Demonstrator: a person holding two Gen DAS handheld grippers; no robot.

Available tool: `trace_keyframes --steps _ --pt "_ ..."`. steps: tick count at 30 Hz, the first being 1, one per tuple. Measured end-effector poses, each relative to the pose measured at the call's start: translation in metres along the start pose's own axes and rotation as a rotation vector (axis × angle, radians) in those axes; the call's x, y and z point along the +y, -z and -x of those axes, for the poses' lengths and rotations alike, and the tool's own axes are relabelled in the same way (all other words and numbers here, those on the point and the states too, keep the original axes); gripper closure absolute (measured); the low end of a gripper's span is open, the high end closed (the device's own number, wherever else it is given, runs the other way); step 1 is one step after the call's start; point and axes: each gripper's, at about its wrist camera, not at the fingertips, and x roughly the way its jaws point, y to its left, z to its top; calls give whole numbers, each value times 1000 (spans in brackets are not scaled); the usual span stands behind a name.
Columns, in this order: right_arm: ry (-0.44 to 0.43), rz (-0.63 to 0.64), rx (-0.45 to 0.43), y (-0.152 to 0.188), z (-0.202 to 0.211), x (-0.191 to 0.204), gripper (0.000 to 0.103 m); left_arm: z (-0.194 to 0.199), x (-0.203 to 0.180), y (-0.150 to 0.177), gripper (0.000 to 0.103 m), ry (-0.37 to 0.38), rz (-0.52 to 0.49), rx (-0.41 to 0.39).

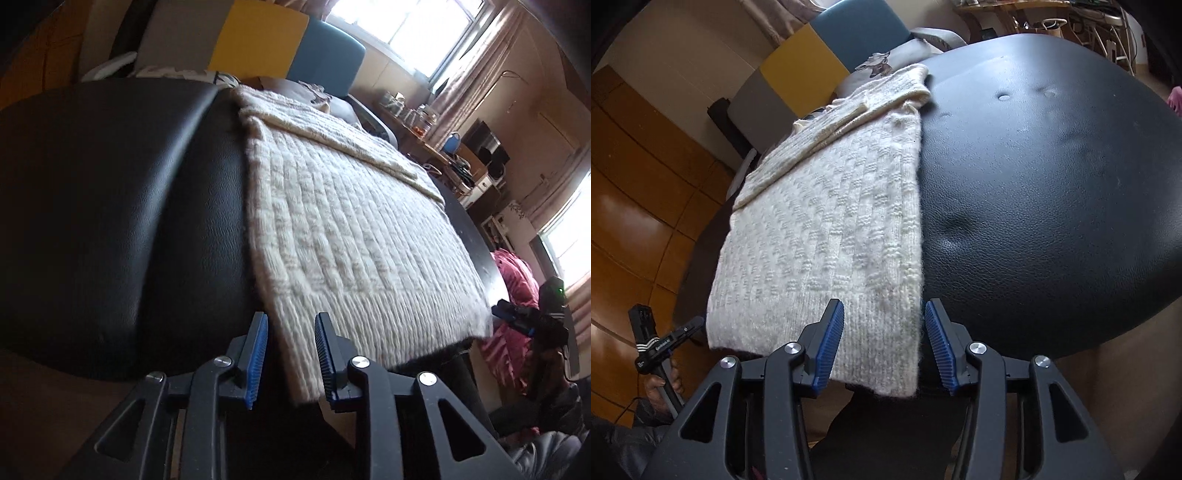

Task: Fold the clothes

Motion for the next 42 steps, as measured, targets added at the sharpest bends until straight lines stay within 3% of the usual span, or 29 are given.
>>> trace_keyframes --steps 12,16,19,27,30,34,37,39,41,42 --pt "-104 -62 -7 1 -7 -22 52 -10 7 9 73 60 49 21" --pt "-153 -62 6 1 -10 -19 43 -12 4 5 71 85 52 22" --pt "-176 -43 31 1 -13 -13 42 -16 -2 4 71 100 46 24" --pt "-159 58 77 4 -21 7 39 -20 -3 6 71 148 90 17" --pt "-135 90 83 5 -22 10 39 -21 -9 5 71 143 68 20" --pt "-206 37 109 3 -23 1 39 -23 -16 4 71 136 39 24" --pt "-156 91 106 5 -24 10 39 -24 -24 4 71 125 8 26" --pt "-65 158 108 6 -26 22 52 -27 -32 4 71 101 -31 21" --pt "16 200 116 5 -29 28 88 -28 -39 5 73 70 -70 10" --pt "54 218 121 5 -31 30 88 -28 -42 6 73 57 -84 8"
